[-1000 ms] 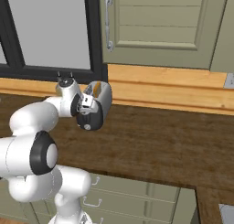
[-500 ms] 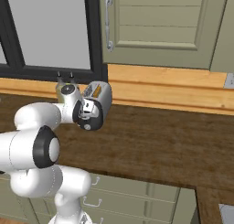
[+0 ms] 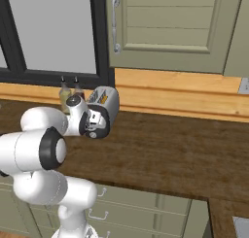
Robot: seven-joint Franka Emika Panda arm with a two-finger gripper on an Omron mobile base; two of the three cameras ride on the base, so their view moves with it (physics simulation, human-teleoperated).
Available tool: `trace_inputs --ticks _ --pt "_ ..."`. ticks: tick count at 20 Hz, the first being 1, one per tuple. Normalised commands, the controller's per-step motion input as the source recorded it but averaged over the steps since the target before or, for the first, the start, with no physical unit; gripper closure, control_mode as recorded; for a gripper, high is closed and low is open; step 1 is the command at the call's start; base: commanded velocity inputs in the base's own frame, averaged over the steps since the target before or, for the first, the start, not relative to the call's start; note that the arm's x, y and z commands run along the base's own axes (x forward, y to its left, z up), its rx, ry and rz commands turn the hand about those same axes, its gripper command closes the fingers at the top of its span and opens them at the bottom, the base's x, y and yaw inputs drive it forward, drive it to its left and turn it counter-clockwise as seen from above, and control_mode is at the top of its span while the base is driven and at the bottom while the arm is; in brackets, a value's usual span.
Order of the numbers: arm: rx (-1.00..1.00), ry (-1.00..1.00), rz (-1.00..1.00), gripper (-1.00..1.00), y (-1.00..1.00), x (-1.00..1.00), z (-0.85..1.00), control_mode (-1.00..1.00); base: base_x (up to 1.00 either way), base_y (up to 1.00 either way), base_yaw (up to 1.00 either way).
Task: Start the toaster. Once the lever pops up, take the bread to the plate on the dining counter.
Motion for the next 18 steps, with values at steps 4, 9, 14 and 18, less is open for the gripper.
trace_inputs --ticks 4,9,14,18 --pt "0.00 0.00 -0.03 1.00 -0.01 -0.11 -0.34 -1.00 0.00 0.00 0.00" --pt "0.00 -0.19 -0.08 1.00 -0.01 -0.92 0.59 -1.00 0.00 0.00 0.00" --pt "0.00 -0.15 -0.10 1.00 0.00 -0.73 1.00 -1.00 0.00 0.00 0.00" --pt "0.00 -0.02 -0.08 1.00 0.00 -0.13 1.00 -1.00 0.00 0.00 0.00"
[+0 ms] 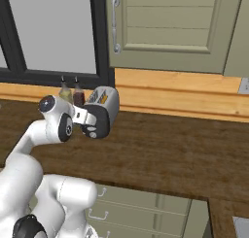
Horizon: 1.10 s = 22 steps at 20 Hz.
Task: Start the toaster. Once the lever pops up, take the bread to the plate on the dining counter.
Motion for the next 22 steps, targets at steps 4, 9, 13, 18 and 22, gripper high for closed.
trace_inputs --ticks 4,9,13,18,22 --pt "0.00 0.00 -0.05 1.00 -0.01 0.00 1.00 -1.00 0.00 0.00 0.00" --pt "0.00 0.05 -0.05 1.00 -0.01 0.00 1.00 -1.00 0.00 0.00 0.00" --pt "0.03 0.06 -0.01 1.00 -0.13 0.00 0.72 -1.00 0.00 0.00 0.00" --pt "0.09 0.03 0.00 -1.00 -0.05 0.00 0.29 -1.00 0.00 0.00 0.00" --pt "0.08 0.01 0.00 -1.00 0.00 0.00 -0.04 -1.00 0.00 0.00 0.00"
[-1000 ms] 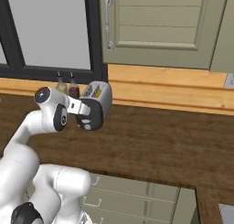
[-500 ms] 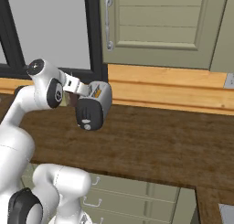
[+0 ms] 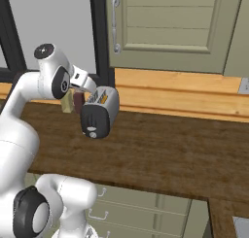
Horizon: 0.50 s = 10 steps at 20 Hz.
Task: Start the toaster. Once the lever pops up, take the bread to the plate on the dining counter.
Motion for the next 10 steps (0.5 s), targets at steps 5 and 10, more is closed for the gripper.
trace_inputs --ticks 5,10 --pt "0.01 -0.01 0.00 -1.00 0.00 0.00 -0.10 -1.00 0.00 0.00 0.00" --pt "0.00 0.00 0.00 -1.00 0.00 0.00 -0.04 -1.00 0.00 0.00 0.00"
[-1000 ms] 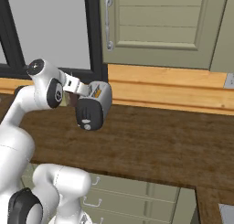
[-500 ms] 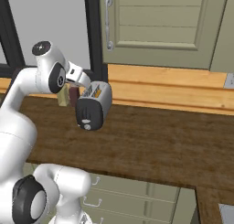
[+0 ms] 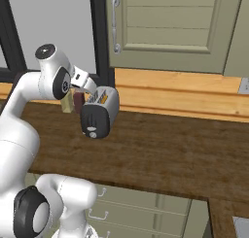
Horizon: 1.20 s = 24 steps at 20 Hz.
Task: Start the toaster. Once the lever pops up, take the bread to the plate on the dining counter.
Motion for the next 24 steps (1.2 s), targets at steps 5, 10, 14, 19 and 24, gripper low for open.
trace_inputs --ticks 5,10,14,19,24 --pt "0.00 0.00 0.00 -1.00 0.00 0.00 0.00 -1.00 0.00 0.00 0.00" --pt "0.00 0.00 0.00 -1.00 0.00 0.00 0.00 -1.00 0.00 0.00 0.00" --pt "0.00 0.00 0.00 -1.00 0.00 0.00 0.00 -1.00 0.00 0.00 0.00" --pt "0.00 0.00 0.00 -1.00 0.00 0.00 0.00 -1.00 0.00 0.00 0.00" --pt "0.00 0.00 0.00 -1.00 0.00 0.00 0.00 -1.00 0.00 0.00 0.00"
